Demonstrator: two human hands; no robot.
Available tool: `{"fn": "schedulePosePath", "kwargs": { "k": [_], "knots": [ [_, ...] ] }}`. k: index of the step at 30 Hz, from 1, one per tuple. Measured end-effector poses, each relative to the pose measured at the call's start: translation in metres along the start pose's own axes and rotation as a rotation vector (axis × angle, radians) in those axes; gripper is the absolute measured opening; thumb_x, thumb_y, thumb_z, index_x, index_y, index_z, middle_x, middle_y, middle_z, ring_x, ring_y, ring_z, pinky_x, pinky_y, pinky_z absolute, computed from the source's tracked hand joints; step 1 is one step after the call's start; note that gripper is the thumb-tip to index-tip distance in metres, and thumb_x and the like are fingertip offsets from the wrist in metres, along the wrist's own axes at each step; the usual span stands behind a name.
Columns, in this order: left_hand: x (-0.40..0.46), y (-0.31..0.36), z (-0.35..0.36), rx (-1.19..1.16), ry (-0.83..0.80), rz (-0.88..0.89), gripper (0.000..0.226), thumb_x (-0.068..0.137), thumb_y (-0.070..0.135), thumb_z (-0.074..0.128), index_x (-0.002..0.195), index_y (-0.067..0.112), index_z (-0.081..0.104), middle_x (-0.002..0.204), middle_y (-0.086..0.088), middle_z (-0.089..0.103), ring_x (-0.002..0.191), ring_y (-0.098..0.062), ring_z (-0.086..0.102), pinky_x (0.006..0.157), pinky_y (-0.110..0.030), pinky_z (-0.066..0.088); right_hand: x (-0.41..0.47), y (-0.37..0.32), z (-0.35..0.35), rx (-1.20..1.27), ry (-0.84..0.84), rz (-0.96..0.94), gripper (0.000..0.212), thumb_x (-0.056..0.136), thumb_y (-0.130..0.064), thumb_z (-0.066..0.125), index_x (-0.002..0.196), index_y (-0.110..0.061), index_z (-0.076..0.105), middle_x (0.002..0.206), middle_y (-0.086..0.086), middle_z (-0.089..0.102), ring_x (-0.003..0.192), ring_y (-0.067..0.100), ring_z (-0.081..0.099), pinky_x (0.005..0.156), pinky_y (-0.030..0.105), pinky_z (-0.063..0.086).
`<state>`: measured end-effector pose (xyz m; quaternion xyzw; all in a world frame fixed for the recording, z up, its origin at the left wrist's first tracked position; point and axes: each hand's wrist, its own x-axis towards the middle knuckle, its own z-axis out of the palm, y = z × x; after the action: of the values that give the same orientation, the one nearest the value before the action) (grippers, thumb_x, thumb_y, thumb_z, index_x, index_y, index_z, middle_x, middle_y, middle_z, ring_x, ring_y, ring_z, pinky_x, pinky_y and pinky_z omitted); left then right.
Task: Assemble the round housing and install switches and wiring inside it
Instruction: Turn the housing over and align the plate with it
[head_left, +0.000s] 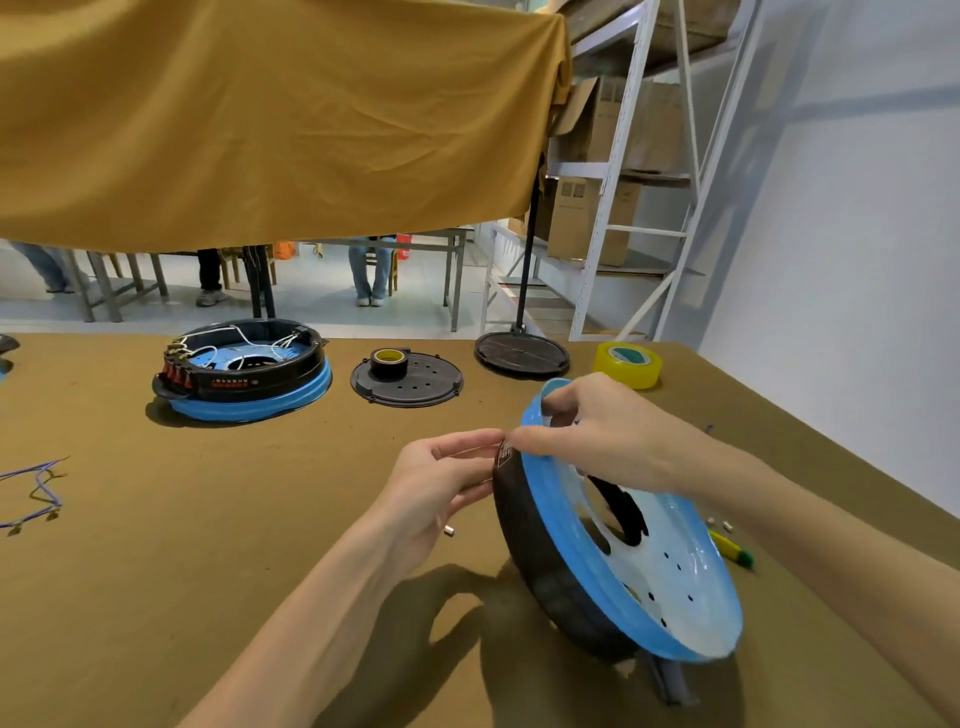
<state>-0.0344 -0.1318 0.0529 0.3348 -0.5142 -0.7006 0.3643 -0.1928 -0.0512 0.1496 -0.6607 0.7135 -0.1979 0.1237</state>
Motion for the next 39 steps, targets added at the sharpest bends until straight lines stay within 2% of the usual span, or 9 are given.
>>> {"fn": "schedulePosePath", "kwargs": {
  "k": [3,5,8,13,20,26,29,34,39],
  "knots": [
    [-0.005,0.012,0.028,-0.114,0.036,0.124,0.022,0.09,0.008,0.075,0.108,0.02,0.077,0.102,0.002,0.08,0.097,-0.011,0.076,0.077,-0.024,0.062,-0.011,0.008,-0.026,0.186,0.057,0.078,0.025,0.093,-0.036,0.067,0.09,-0.013,0.075,0.08,0.01,0.07,0.058,0.0,0.063,0.047,0.013,0.046],
    [-0.009,0.016,0.048,-0.11,0.071,0.24,0.02,0.09,0.01,0.075,0.104,0.024,0.078,0.099,0.007,0.08,0.095,-0.006,0.075,0.075,-0.02,0.06,-0.021,0.015,-0.04,0.303,0.159,0.13,0.018,0.094,-0.025,0.066,0.083,-0.013,0.074,0.078,0.005,0.068,0.062,-0.002,0.064,0.051,0.009,0.046],
    [-0.016,0.019,0.08,-0.081,0.075,0.395,0.023,0.09,0.009,0.076,0.106,0.026,0.078,0.098,0.013,0.08,0.094,-0.001,0.074,0.074,-0.013,0.057,-0.037,0.026,-0.054,0.553,0.254,0.27,0.016,0.093,-0.024,0.069,0.095,-0.009,0.075,0.101,0.014,0.072,0.094,0.02,0.069,0.079,0.032,0.058],
    [-0.023,0.019,0.125,-0.057,0.087,0.587,0.029,0.094,0.005,0.073,0.115,0.025,0.077,0.107,0.014,0.078,0.101,-0.001,0.072,0.083,-0.014,0.056,-0.063,0.039,-0.072,0.645,0.305,0.345,0.04,0.08,-0.049,0.08,0.102,-0.016,0.079,0.103,0.009,0.077,0.102,0.03,0.072,0.098,0.051,0.056],
    [-0.024,0.011,0.167,-0.08,0.111,0.657,0.03,0.098,0.02,0.07,0.126,0.03,0.072,0.121,0.019,0.072,0.112,0.01,0.064,0.085,-0.006,0.051,-0.079,0.057,-0.082,0.757,0.358,0.296,0.037,0.07,-0.04,0.09,0.095,-0.015,0.08,0.093,0.012,0.079,0.083,0.029,0.078,0.074,0.041,0.063],
    [-0.019,0.022,0.172,-0.16,0.024,0.606,0.031,0.1,0.023,0.067,0.13,0.031,0.07,0.127,0.017,0.071,0.122,-0.006,0.065,0.101,-0.04,0.057,-0.081,0.062,-0.09,0.887,0.428,0.177,0.033,0.071,-0.031,0.091,0.098,-0.015,0.081,0.095,0.013,0.079,0.084,0.029,0.078,0.063,0.031,0.061],
    [-0.02,0.029,0.171,-0.106,0.024,0.676,0.029,0.099,0.023,0.067,0.127,0.03,0.071,0.127,0.019,0.07,0.122,-0.012,0.066,0.101,-0.04,0.057,-0.083,0.065,-0.084,1.014,0.41,0.144,0.035,0.073,-0.033,0.088,0.101,-0.013,0.081,0.103,0.017,0.078,0.09,0.031,0.077,0.068,0.033,0.061],
    [-0.022,0.031,0.164,0.109,0.013,0.791,0.029,0.095,0.024,0.073,0.123,0.031,0.073,0.124,0.027,0.066,0.112,-0.008,0.069,0.088,-0.029,0.06,-0.08,0.083,-0.06,1.257,0.271,0.176,0.051,0.086,-0.043,0.082,0.126,-0.012,0.072,0.128,0.022,0.069,0.12,0.04,0.066,0.108,0.054,0.05],
    [-0.023,0.009,0.158,0.302,0.053,0.768,0.026,0.093,0.029,0.075,0.12,0.032,0.074,0.121,0.03,0.064,0.109,-0.004,0.068,0.085,-0.027,0.059,-0.083,0.101,-0.028,1.423,0.135,0.221,0.057,0.079,-0.041,0.088,0.125,-0.011,0.073,0.132,0.026,0.066,0.123,0.038,0.065,0.1,0.049,0.056]
  ]
}}
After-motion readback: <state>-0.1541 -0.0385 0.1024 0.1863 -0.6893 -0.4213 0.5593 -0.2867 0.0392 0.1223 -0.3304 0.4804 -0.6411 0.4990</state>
